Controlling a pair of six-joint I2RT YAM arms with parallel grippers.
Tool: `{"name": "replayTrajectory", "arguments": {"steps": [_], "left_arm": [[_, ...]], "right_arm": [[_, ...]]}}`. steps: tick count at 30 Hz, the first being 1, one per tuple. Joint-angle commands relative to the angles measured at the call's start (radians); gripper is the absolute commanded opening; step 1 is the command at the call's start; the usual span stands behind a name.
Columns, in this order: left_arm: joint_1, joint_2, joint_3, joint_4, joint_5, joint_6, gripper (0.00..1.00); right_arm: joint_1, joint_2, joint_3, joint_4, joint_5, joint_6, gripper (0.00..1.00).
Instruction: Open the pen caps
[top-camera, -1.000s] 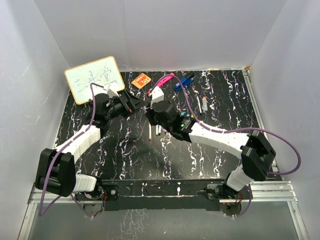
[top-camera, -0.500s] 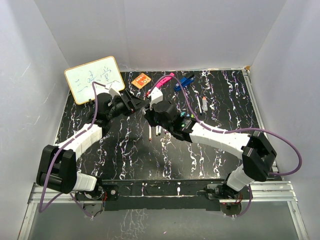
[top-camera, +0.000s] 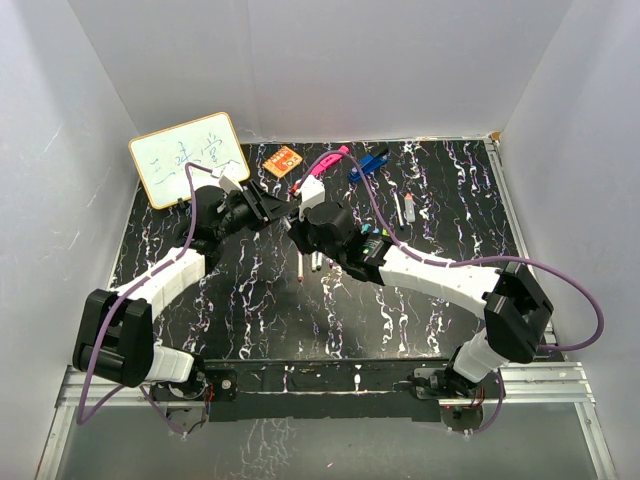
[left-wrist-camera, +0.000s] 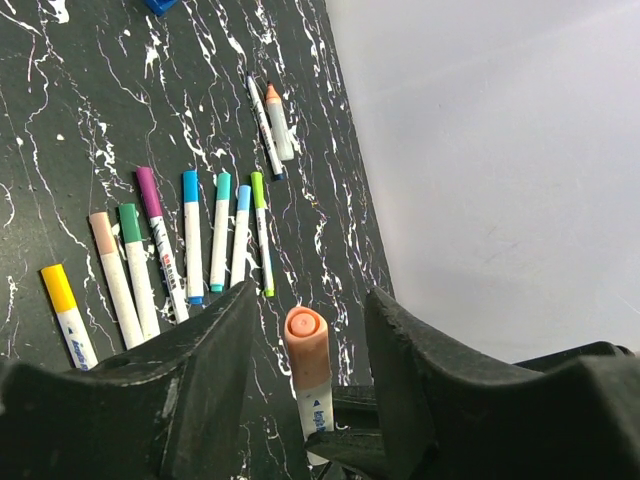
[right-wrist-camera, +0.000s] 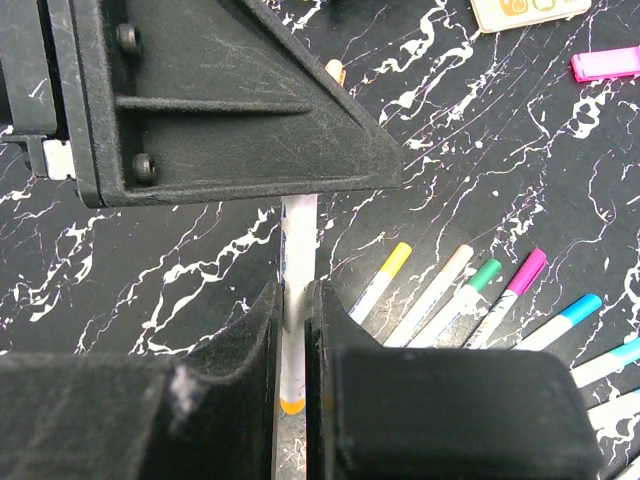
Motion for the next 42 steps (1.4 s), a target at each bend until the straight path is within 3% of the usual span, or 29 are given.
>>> {"name": "replayTrajectory", "arguments": {"steps": [1, 17, 22, 23, 25, 26, 29, 36, 42], "left_arm": [[-0.006, -0.004, 0.031, 0.037, 0.003, 0.002, 0.44], [-0.006, -0.009, 0.027, 0.038, 0.001, -0.002, 0.23], [-0.008, -0.008, 0.025, 0.047, 0.016, -0.005, 0.00], [-0.008, -0.007, 0.024, 0.044, 0.016, -0.005, 0.00], [-0.008, -0.008, 0.025, 0.040, 0.015, -0.003, 0.00], [-0.008, -0.007, 0.027, 0.039, 0.016, -0.002, 0.00], [-0.011, -0.005, 0.029, 0.037, 0.018, -0.002, 0.00], [-0.035, -0.004, 0.038, 0.036, 0.022, 0.005, 0.00], [-0.065, -0.004, 0.047, 0.002, 0.001, 0.034, 0.00]], "right_arm": [[-0.003, -0.030, -0.008, 0.023, -0.003, -0.005, 0.00], [-0.003, -0.040, -0.027, 0.019, 0.005, -0.003, 0.00], [-0.005, -0.035, -0.023, 0.020, 0.010, -0.005, 0.00], [-0.005, -0.033, -0.020, 0.017, 0.011, -0.004, 0.11], [-0.007, -0.028, -0.013, 0.012, 0.011, -0.002, 0.47], [-0.006, -0.027, -0.012, 0.011, 0.010, -0.003, 0.57], [-0.007, -0.017, -0.001, 0.006, 0.014, -0.003, 0.70], [-0.010, 0.018, 0.036, -0.006, 0.018, -0.004, 0.67], [-0.016, 0.041, 0.061, -0.006, 0.017, -0.006, 0.51]]}}
